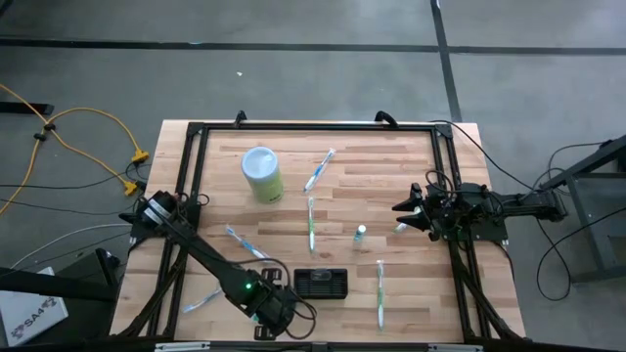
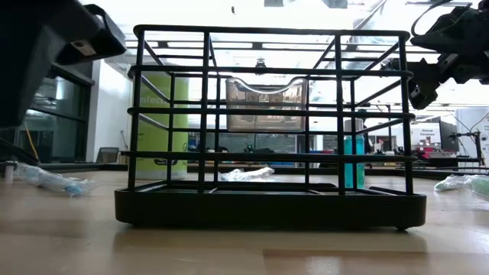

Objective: Pick & Place toothbrushing station
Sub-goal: Put the bottom mouthwash into the mesh organizer

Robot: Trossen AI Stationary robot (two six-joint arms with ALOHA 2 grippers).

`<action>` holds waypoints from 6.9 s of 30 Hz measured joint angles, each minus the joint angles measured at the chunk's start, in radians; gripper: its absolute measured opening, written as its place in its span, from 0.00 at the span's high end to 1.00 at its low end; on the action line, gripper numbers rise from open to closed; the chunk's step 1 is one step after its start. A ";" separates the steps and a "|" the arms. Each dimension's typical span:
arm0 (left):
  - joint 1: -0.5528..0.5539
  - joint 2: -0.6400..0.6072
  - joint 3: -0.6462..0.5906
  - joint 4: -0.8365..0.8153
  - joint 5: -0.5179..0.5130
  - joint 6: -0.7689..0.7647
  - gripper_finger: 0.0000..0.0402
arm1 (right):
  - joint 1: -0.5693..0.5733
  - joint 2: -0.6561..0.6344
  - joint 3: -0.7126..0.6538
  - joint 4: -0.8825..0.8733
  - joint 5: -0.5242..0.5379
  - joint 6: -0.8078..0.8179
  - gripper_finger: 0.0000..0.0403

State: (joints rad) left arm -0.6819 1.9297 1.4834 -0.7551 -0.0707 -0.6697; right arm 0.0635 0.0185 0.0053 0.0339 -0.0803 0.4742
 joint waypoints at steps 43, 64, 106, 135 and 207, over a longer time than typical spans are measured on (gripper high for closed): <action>-0.095 0.041 0.001 0.133 -0.199 -0.071 0.62 | 0.000 0.000 0.000 0.000 0.000 0.000 0.54; -0.107 0.084 -0.002 0.126 -0.219 -0.119 0.62 | 0.000 0.000 0.000 0.000 0.000 0.000 0.54; -0.090 0.130 0.000 0.097 -0.140 -0.169 0.62 | 0.000 0.000 0.000 0.000 0.000 0.000 0.54; -0.089 0.129 0.000 0.095 -0.119 -0.175 0.76 | 0.000 0.000 0.000 0.000 0.000 0.000 0.54; -0.117 -0.149 -0.014 0.806 -0.605 0.714 0.78 | 0.000 0.000 0.000 0.000 0.000 0.000 0.54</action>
State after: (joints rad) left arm -0.7988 1.7809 1.4689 0.0505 -0.6760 0.0443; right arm 0.0635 0.0189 0.0055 0.0341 -0.0803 0.4744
